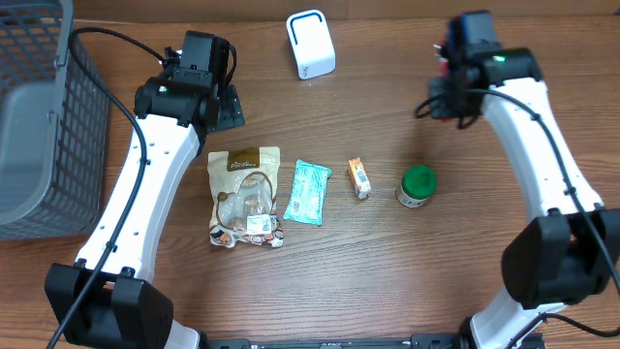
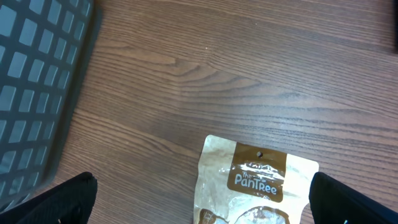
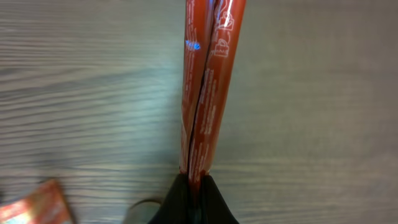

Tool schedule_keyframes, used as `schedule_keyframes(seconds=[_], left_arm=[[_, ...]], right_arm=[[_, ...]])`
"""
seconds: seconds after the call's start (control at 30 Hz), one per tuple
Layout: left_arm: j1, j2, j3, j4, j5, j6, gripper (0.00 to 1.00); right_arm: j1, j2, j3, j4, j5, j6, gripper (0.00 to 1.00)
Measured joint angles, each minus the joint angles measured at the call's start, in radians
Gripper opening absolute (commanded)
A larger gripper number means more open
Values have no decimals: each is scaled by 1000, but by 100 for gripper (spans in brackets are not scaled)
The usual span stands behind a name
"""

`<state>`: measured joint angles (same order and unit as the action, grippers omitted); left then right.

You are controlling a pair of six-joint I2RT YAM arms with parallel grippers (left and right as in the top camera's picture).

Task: Scan the item barcode
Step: 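Move the red sticks away from the scanner to the table's right side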

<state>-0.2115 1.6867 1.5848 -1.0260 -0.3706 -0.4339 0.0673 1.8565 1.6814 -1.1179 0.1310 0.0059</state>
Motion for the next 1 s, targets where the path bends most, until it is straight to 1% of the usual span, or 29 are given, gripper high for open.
schedule_keyframes(seconds=[0.1,0.2,0.3,0.43,0.5,0.53,0.6,0.67,0.73,0.87,0.93,1.0], left_arm=[[0,0,0,0,0,0,100],[0,0,0,0,0,0,100],[0,0,0,0,0,0,100],[0,0,0,0,0,0,100],[0,0,0,0,0,0,100],[0,0,0,0,0,0,100],[0,0,0,0,0,0,100],[0,0,0,0,0,0,100],[0,0,0,0,0,0,100],[0,0,0,0,0,0,100],[0,0,0,0,0,0,100],[0,0,0,0,0,0,100]], right_arm=[[-85,0,-94,34,-27,14,4],[-144,1,-190,106,-40,21,4],[-177,2,-283,195,-48,26,4],[-186,3,-396,322,-50,32,4],[-186,3,-438,365,-54,35,8],[-185,3,-452,377,-56,35,11],[-185,3,-469,392,-57,43,23],[-185,3,-476,399,-58,48,48],[-185,3,-478,400,-56,43,50],[-185,3,-477,399,-49,44,49],[-185,3,-466,358,-40,50,48],[-185,6,-418,259,-37,66,48]])
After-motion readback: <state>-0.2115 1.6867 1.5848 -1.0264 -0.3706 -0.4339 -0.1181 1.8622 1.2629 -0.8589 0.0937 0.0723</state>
